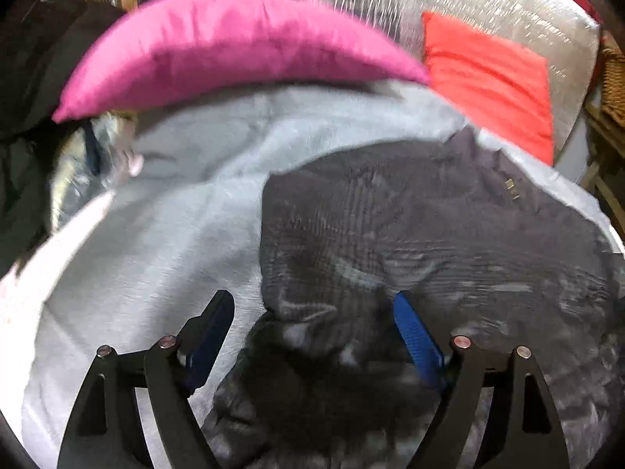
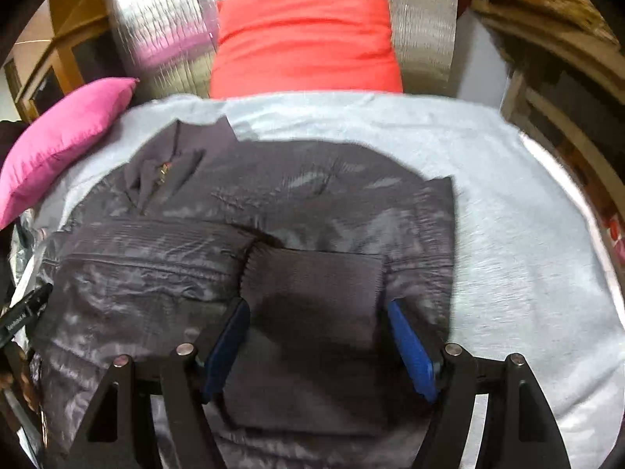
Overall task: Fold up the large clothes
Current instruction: 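Smooth the folded sleeves flat with both tools, then move both tools over the jacket to its ribbed hem by the zipper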
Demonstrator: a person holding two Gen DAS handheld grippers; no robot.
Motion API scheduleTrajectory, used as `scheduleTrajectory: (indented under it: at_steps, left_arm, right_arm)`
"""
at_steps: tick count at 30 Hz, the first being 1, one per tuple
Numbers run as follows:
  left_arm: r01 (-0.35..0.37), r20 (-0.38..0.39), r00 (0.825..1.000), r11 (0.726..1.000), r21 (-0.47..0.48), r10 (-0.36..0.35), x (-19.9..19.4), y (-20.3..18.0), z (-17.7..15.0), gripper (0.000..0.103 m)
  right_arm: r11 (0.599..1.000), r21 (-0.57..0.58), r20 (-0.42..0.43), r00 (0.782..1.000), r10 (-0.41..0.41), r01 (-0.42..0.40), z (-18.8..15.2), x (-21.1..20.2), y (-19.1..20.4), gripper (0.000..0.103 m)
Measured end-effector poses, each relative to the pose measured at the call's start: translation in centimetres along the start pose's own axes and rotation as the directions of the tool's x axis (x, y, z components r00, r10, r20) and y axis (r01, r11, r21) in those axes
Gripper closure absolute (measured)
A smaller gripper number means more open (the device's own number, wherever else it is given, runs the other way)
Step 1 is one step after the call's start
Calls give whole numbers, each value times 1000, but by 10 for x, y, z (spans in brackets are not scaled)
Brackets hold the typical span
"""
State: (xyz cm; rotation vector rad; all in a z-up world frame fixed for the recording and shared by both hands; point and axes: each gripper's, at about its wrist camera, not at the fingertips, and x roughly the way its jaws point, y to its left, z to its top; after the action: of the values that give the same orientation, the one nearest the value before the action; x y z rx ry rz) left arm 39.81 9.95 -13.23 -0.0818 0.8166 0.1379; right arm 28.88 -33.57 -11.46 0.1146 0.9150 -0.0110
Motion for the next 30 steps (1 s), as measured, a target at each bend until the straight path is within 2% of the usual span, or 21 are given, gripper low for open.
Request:
scheduleTrajectory:
  at_steps: [5, 8, 11, 13, 14, 15, 18, 22, 30]
  left_arm:
    - [72, 66, 995, 997, 15, -73, -36, -21, -14, 18]
    - [92, 65, 993, 993, 75, -97, -41, -47, -22, 18]
    - [44, 8, 999, 989, 138, -45, -23, -70, -37, 18]
    - [13, -60, 998, 985, 172, -3, -2, -78, -47, 17]
    - [0, -28, 1000, 983, 183, 5, -6, -78, -48, 17]
    - [-7, -25, 1000, 981, 196, 12, -10, -79, -47, 18]
    - [14, -30, 1000, 982, 187, -9, -29, -72, -41, 18]
    - [18, 3, 1000, 990, 142, -19, -58, -56, -43, 18]
    - [15, 14, 1000, 996, 93, -17, -105, -28, -64, 18]
  right_arm:
    - [1000, -19, 76, 997, 25, -23, -21, -40, 1, 26]
    - [996, -55, 101, 992, 73, -68, -28, -53, 19, 26]
    - [990, -125, 92, 993, 72, -60, -37, -48, 44, 26]
    - [987, -156, 14, 999, 33, -30, -44, -22, 50, 26]
    - [987, -157, -43, 999, 12, -18, -49, -6, 49, 26]
    - [988, -156, -44, 999, 11, -18, -52, -2, 48, 26]
    - [988, -148, -8, 999, 39, -40, -51, -27, 50, 26]
    - [989, -145, 52, 998, 37, -29, -57, -63, 42, 26]
    - [990, -131, 61, 996, 66, -57, -109, -111, 30, 26]
